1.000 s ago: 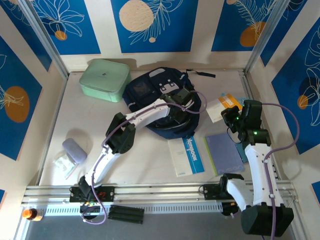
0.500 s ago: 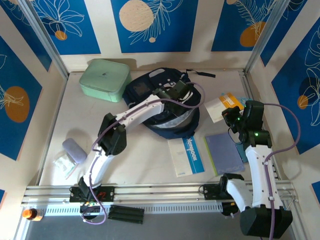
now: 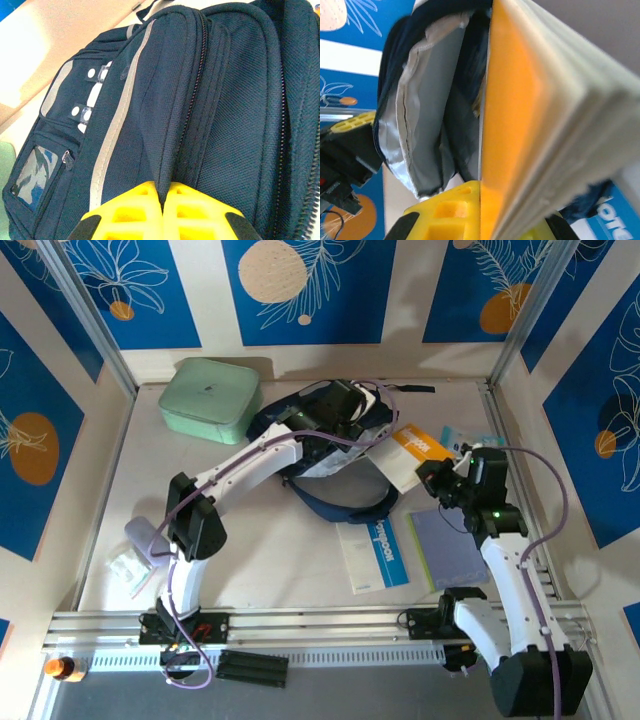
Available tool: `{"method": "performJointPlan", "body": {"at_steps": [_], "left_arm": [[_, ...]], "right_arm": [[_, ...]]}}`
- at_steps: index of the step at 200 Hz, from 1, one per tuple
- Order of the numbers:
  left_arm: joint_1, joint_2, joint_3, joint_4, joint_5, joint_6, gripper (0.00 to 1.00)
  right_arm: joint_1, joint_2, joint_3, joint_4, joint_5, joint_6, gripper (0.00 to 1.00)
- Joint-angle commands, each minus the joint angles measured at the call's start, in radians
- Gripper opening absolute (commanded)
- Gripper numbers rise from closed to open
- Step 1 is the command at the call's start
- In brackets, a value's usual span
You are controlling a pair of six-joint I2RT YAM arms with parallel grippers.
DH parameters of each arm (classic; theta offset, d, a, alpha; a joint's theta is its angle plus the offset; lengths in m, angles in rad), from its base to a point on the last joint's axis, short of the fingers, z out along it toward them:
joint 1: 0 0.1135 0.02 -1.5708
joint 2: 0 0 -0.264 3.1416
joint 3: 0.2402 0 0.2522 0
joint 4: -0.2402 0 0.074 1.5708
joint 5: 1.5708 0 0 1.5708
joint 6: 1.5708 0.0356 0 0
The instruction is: Pack the student bag
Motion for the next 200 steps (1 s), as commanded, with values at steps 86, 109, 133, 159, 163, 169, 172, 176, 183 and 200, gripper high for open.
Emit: {"method": "performJointPlan", "body": {"at_steps": [86, 109, 133, 159, 163, 169, 172, 176, 183, 200], "left_arm": [[0.033, -0.074, -0.016, 0.132, 0.061, -0.062, 0.00], [0.049, -0.104, -0.064, 0.157, 0.116, -0.079, 0.00], [0.074, -0.137, -0.121, 0.202, 0.175, -0.128, 0.00], [0.100, -0.153, -0.144, 0.215, 0.205, -0.161, 0.00], [0.104, -0.154, -0.144, 0.212, 0.206, -0.165, 0.00], [0.109, -0.157, -0.146, 0.210, 0.210, -0.169, 0.00], [0.112, -0.159, -0.147, 0.210, 0.213, -0.172, 0.00], [0.114, -0.163, -0.147, 0.211, 0.217, -0.175, 0.00], [0.120, -0.165, -0.150, 0.213, 0.225, -0.176, 0.00], [0.132, -0.167, -0.150, 0.211, 0.242, -0.184, 0.00]], "right_arm": [[0.266, 0.442, 0.036, 0.447, 0.159, 0.244, 0.03], [0.305, 0.521, 0.053, 0.447, 0.255, 0.268, 0.03], [0.366, 0.597, 0.082, 0.436, 0.400, 0.321, 0.04], [0.399, 0.691, 0.107, 0.483, 0.455, 0.405, 0.04], [0.400, 0.706, 0.111, 0.501, 0.454, 0.412, 0.04], [0.402, 0.726, 0.117, 0.532, 0.453, 0.417, 0.04], [0.402, 0.739, 0.122, 0.546, 0.450, 0.418, 0.05], [0.402, 0.753, 0.130, 0.561, 0.445, 0.419, 0.05], [0.402, 0.777, 0.146, 0.581, 0.437, 0.425, 0.06], [0.404, 0.832, 0.196, 0.617, 0.408, 0.419, 0.09]]}}
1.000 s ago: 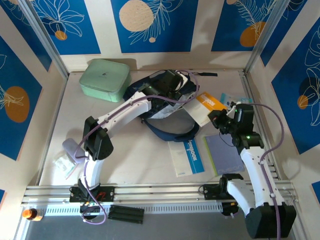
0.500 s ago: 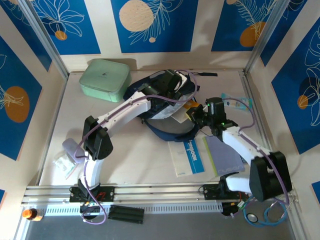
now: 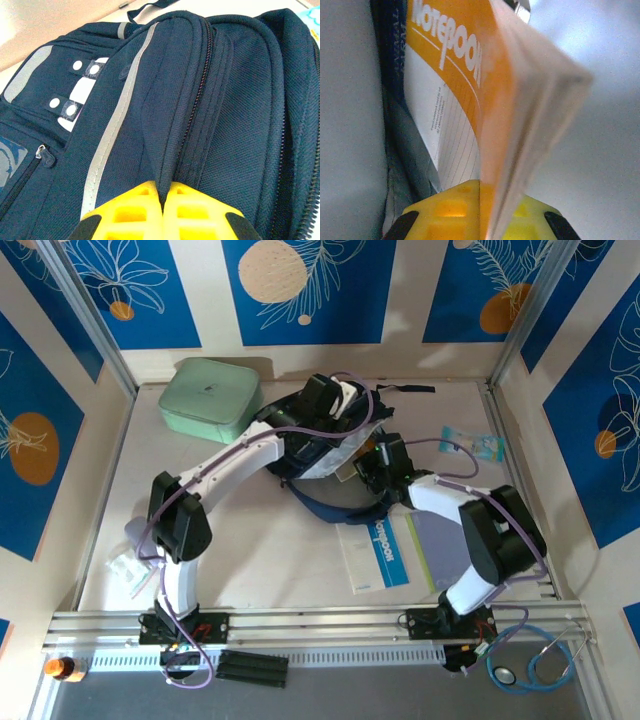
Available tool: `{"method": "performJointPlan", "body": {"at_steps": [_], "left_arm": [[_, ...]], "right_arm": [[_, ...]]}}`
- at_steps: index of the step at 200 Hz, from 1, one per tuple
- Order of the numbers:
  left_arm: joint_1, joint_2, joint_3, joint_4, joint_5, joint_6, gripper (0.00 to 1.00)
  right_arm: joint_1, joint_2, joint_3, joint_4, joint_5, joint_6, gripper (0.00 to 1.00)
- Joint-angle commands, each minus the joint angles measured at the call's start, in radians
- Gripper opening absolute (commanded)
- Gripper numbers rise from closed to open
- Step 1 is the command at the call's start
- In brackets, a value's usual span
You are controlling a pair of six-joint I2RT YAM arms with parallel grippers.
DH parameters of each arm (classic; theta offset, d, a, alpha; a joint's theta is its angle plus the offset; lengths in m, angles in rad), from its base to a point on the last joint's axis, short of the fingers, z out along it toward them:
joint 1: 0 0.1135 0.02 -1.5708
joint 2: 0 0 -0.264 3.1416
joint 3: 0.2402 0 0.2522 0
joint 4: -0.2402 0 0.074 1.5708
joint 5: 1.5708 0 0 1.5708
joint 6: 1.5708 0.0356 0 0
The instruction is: Pack the student bag
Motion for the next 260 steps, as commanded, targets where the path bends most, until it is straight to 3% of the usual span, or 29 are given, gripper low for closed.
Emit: {"method": "performJointPlan", "body": {"at_steps": [1, 35, 65, 92, 121, 146, 196, 260], "left_arm": [[0.030, -0.077, 0.008, 0.090, 0.030, -0.040, 0.00], [0.052, -0.077, 0.019, 0.083, 0.044, -0.051, 0.00], [0.082, -0.093, 0.011, 0.082, 0.058, -0.066, 0.00], [0.093, -0.097, 0.001, 0.081, 0.061, -0.066, 0.00], [0.113, -0.106, -0.023, 0.077, 0.059, -0.088, 0.00], [0.135, -0.116, -0.048, 0.087, 0.070, -0.100, 0.00], [0.155, -0.101, -0.097, 0.084, 0.070, -0.096, 0.00], [0.158, -0.113, -0.310, 0.089, 0.086, -0.054, 0.00]], "right_arm": [[0.003, 0.062, 0.078, 0.091, 0.015, 0.034, 0.10], [0.027, 0.149, 0.169, 0.108, -0.033, 0.038, 0.18], [0.029, 0.211, 0.243, 0.082, -0.058, 0.018, 0.20], [0.018, 0.249, 0.284, 0.036, -0.154, 0.034, 0.21], [0.036, 0.210, 0.233, 0.067, -0.146, -0.012, 0.52], [0.027, 0.154, 0.251, -0.135, -0.177, -0.052, 0.69], [0.024, -0.096, 0.108, -0.283, -0.152, -0.144, 0.74], [0.005, -0.362, -0.015, -0.624, 0.088, -0.359, 0.74]]}}
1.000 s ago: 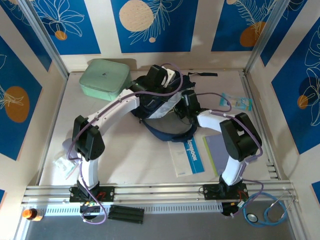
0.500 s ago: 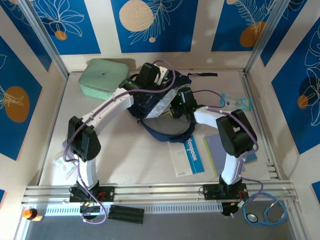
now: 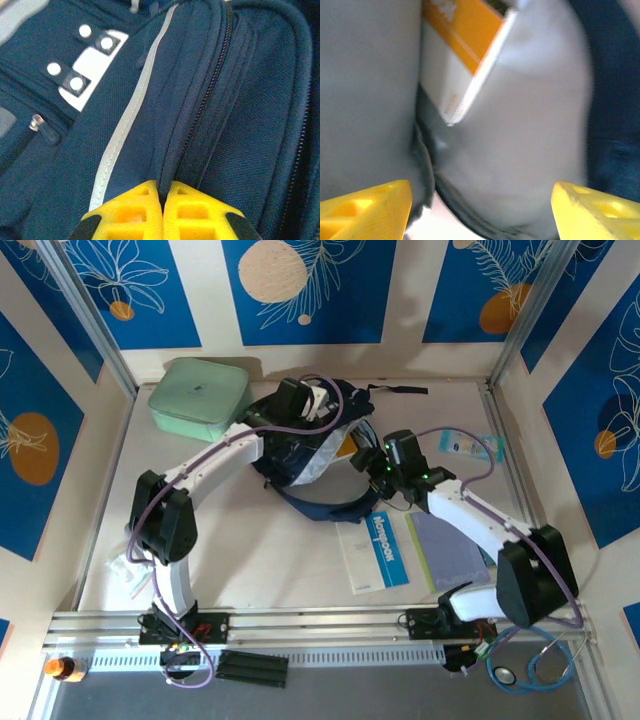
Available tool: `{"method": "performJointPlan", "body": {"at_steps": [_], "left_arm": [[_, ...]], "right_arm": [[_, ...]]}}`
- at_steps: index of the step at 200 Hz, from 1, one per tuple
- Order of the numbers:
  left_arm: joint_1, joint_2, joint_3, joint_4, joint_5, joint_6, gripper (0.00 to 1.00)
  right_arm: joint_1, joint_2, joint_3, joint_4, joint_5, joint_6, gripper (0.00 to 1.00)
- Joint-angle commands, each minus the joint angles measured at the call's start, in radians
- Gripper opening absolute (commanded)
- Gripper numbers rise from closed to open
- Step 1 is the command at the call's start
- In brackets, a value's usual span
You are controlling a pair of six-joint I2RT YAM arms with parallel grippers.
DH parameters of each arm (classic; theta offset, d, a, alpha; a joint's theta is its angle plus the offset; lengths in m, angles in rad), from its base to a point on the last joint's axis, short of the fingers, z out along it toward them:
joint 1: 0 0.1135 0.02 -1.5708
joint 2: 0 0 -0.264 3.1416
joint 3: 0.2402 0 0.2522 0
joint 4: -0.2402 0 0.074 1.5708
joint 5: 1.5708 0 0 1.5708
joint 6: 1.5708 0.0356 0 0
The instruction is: Pack the student bag
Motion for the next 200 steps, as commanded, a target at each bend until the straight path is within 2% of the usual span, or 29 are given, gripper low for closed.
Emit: {"method": "performJointPlan", "body": {"at_steps": [1, 12, 19, 25, 41, 57, 79, 115, 149, 173, 193, 200], "left_arm": [[0.035, -0.041, -0.081, -0.008, -0.036, 0.016, 0.00], [0.035, -0.047, -0.118, -0.022, -0.023, 0.029, 0.00], [0.036, -0.053, -0.138, -0.033, -0.012, 0.032, 0.06], [0.035, -0.059, -0.154, -0.041, 0.002, 0.028, 0.13], [0.036, -0.087, -0.201, -0.036, 0.072, -0.025, 0.42], [0.028, -0.126, -0.259, 0.002, 0.163, -0.096, 0.57], [0.007, -0.198, -0.360, 0.067, 0.180, -0.246, 0.78], [-0.037, -0.302, -0.544, 0.205, 0.206, -0.484, 0.85], [-0.095, -0.358, -0.647, 0.252, 0.173, -0.604, 0.89], [-0.135, -0.357, -0.671, 0.251, 0.158, -0.629, 0.94], [-0.168, -0.336, -0.674, 0.247, 0.161, -0.650, 0.94], [-0.183, -0.328, -0.677, 0.252, 0.167, -0.656, 0.95]], "right_arm": [[-0.013, -0.059, -0.040, -0.197, 0.117, -0.125, 0.74], [-0.018, -0.078, -0.046, -0.230, 0.120, -0.163, 0.74], [-0.022, -0.086, -0.048, -0.256, 0.119, -0.174, 0.74], [-0.024, -0.090, -0.050, -0.274, 0.118, -0.183, 0.74], [-0.032, -0.093, -0.068, -0.287, 0.061, -0.212, 0.73], [-0.042, -0.082, -0.094, -0.283, -0.017, -0.224, 0.70], [-0.044, -0.049, -0.135, -0.242, -0.118, -0.239, 0.64], [-0.039, 0.026, -0.166, -0.155, -0.213, -0.229, 0.60], [-0.038, 0.106, -0.170, -0.105, -0.219, -0.222, 0.60], [-0.042, 0.137, -0.172, -0.130, -0.147, -0.188, 0.60], [-0.041, 0.130, -0.170, -0.260, 0.026, -0.096, 0.61], [-0.040, 0.115, -0.177, -0.271, 0.052, -0.092, 0.59]]}}
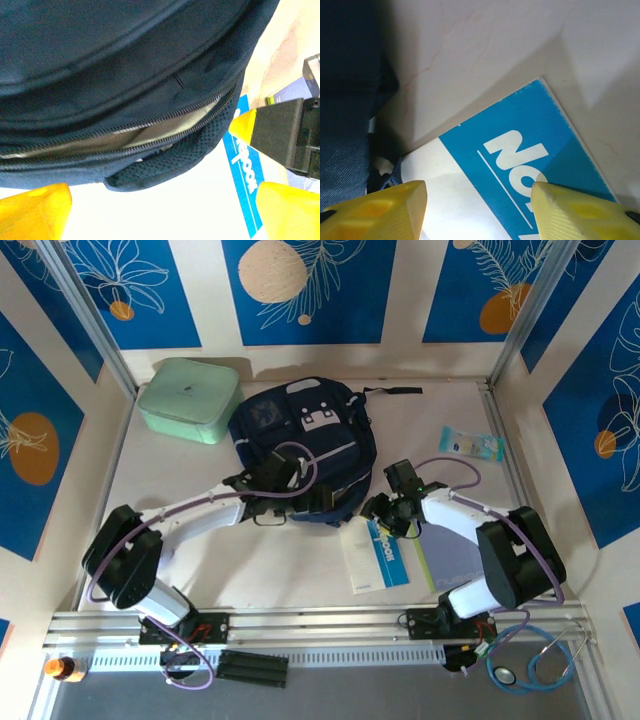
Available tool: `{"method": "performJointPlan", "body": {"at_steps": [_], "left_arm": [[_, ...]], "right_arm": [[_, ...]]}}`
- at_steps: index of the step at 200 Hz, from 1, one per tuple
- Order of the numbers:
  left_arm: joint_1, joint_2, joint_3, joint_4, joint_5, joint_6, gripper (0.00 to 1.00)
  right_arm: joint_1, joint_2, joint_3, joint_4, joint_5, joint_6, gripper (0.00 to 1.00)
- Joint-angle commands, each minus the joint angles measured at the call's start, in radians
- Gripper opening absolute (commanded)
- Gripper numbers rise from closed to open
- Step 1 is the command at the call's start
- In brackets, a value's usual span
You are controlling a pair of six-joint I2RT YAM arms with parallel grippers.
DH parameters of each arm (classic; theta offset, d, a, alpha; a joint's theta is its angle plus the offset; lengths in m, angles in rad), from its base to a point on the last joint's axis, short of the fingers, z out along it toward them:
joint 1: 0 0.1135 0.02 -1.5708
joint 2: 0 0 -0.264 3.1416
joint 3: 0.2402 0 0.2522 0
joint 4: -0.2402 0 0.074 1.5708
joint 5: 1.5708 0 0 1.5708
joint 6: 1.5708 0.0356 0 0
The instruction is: Pack the student bag
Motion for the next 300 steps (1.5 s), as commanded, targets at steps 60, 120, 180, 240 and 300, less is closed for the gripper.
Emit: {"method": "performJointPlan", "body": {"at_steps": [60, 120, 180, 240, 300], "left_arm": [[-0.147, 0.140, 0.073, -0.014, 0.066, -0.026, 0.95], [-0.212, 0.295, 0.233, -0.121, 0.103, 0.021, 0.83], [-0.222, 0.429, 0.362, -0.211, 0.134, 0.022, 0.68], [-0.222, 0.478, 0.384, -0.172, 0.157, -0.006, 0.48], [-0.222, 0.512, 0.395, -0.154, 0.171, -0.015, 0.47]], "right_arm": [[-0.001, -0.181, -0.028, -0.235, 0.254, 0.114, 0.59], [-0.047, -0.192, -0.018, -0.293, 0.063, 0.058, 0.60], [-0.073, -0.135, -0.045, -0.270, -0.031, 0.058, 0.60], [-0.080, -0.169, -0.082, -0.286, -0.065, 0.113, 0.60], [-0.083, -0.173, -0.106, -0.289, -0.097, 0.130, 0.60]]}}
